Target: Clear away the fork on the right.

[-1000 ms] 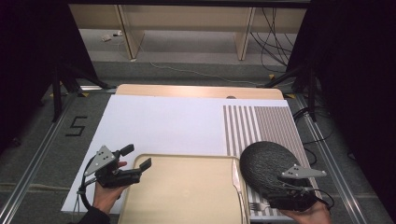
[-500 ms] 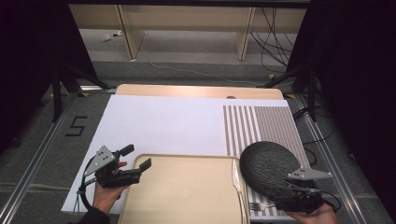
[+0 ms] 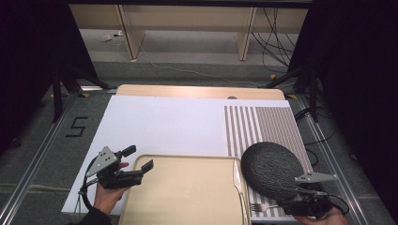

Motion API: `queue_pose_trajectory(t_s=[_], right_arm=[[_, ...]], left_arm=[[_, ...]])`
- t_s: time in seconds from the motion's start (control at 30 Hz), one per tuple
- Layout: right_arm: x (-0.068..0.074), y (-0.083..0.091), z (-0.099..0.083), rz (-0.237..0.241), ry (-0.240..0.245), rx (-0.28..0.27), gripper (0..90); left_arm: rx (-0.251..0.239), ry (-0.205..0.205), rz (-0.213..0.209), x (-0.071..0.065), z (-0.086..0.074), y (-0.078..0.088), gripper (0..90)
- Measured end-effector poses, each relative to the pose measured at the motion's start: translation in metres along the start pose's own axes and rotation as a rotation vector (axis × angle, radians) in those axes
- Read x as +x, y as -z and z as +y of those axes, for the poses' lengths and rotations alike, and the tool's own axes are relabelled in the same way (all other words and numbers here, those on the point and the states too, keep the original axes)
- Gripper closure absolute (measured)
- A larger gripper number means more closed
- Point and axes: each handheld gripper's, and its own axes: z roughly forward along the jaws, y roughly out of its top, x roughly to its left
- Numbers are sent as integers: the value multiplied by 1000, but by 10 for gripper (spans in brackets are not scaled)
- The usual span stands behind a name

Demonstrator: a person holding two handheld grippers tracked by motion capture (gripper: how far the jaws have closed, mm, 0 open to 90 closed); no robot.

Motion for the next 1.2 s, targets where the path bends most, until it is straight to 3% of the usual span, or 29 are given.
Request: queue_pose_trajectory(t_s=[0.17, 0.2, 0.27, 0.37, 0.4, 0.47, 0.5, 0.53, 0.57, 0.6, 0.63, 0.67, 0.7, 0.73, 0.8, 0.87, 0.9, 0.93, 1.17, 1.2], right_arm=[[-3, -3, -3, 2, -10, 49, 180], [-6, -6, -4, -7, 20, 34, 176], [-5, -7, -5, -11, -8, 82, 173], [-11, -9, -7, -23, 23, 93, 173], [-10, -10, -8, -23, -6, 98, 173], [-15, -13, -10, -24, 22, 115, 173], [-13, -14, -10, -23, -28, 130, 173], [-14, -14, -11, -24, -25, 160, 173], [-14, -16, -11, -24, -36, 161, 173], [-17, -18, -12, -23, -15, 148, 173], [-15, -17, -12, -16, -60, 176, 173], [-17, -19, -12, -22, -33, 173, 174], [-16, -20, -12, -18, -47, 186, 173], [-18, -23, -12, -13, -28, 172, 173], [-18, -23, -12, -15, -57, 199, 174], [-22, -25, -12, -13, -22, 186, 174], [-20, -25, -12, -4, -54, 207, 174], [-22, -27, -12, -4, -34, 188, 175], [-21, -33, -10, 11, -16, 215, 178], [-19, -33, -10, 20, -44, 227, 178]], left_arm=[[9, -2, 8, -1, 1, 0, 121], [4, -4, 1, -1, 0, 0, 121], [11, -8, 5, -1, 1, 0, 121], [8, -2, 7, -1, 1, 0, 121], [5, 1, 6, -1, 0, 0, 121], [10, -1, 8, -1, 0, 0, 121], [9, -3, 6, -1, 0, 0, 121], [9, -8, 3, -1, 1, 0, 121], [10, -8, 3, -1, 1, 0, 121], [9, -8, 2, -1, 1, 0, 120], [11, -7, 3, -1, 1, -1, 121], [11, -5, 3, -1, 0, -1, 120], [11, -5, 3, -1, 0, -1, 121], [10, -6, 3, -2, 0, -1, 121], [12, -5, 3, -2, 0, -1, 121], [13, -4, 2, -2, 0, -1, 121], [14, -4, 4, -2, 0, -1, 121], [14, -5, 4, -2, 0, -1, 121], [17, -1, 4, -1, 0, -2, 121], [17, -1, 4, -1, 0, -2, 121]])
